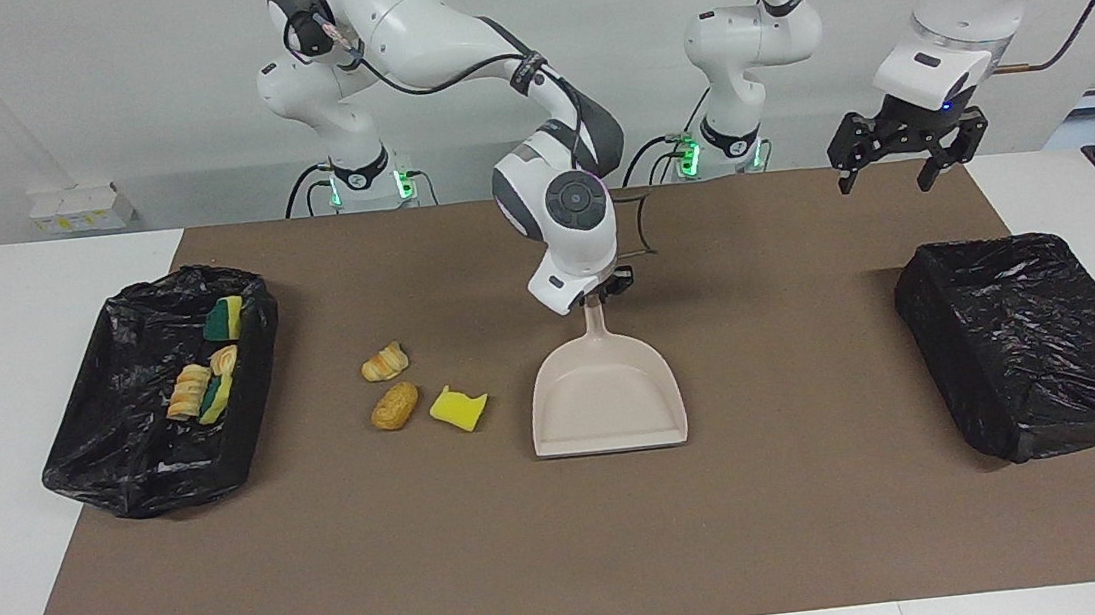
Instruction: Sweep and dump trash in bin
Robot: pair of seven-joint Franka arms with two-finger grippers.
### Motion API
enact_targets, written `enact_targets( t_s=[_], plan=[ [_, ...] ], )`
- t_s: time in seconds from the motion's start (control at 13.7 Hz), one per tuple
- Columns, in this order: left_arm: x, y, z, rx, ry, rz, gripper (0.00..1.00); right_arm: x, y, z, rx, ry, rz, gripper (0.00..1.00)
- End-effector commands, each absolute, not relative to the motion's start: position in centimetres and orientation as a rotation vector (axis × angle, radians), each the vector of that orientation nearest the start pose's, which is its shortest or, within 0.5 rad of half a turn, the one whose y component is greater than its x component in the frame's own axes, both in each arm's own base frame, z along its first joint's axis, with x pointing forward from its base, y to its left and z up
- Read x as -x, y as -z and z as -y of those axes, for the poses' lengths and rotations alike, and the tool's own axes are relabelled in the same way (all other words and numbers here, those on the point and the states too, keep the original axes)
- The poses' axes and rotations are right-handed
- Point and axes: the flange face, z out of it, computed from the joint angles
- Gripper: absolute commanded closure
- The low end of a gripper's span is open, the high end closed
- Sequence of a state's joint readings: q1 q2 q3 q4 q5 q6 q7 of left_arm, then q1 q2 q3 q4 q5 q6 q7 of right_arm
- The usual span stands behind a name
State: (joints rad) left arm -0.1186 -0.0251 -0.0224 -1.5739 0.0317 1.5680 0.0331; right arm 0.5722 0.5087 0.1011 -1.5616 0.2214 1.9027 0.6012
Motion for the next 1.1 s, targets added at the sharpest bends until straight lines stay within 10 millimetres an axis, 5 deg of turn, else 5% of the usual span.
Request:
enact_targets(
  t_s=[0.0,0.29,0.59,1.02],
  plan=[
    [-53.5,-65.3,6.8,3.087,0.043,-0.263,0.0,-52.2,-34.7,-43.1,2.977,-0.432,-0.069,0.0],
    [-53.2,-65.8,6.8,3.087,0.056,-0.262,0.0,-48.6,-37.1,-43.2,3.004,-0.501,-0.003,0.0],
    [-53.2,-65.8,6.8,3.087,0.056,-0.262,0.0,-40.3,-35.8,-43.3,3.024,-0.619,0.063,0.0],
    [-53.2,-65.8,6.8,3.087,0.056,-0.262,0.0,-27.7,-32.7,-41.1,2.993,-0.343,-0.163,0.0]
  ],
)
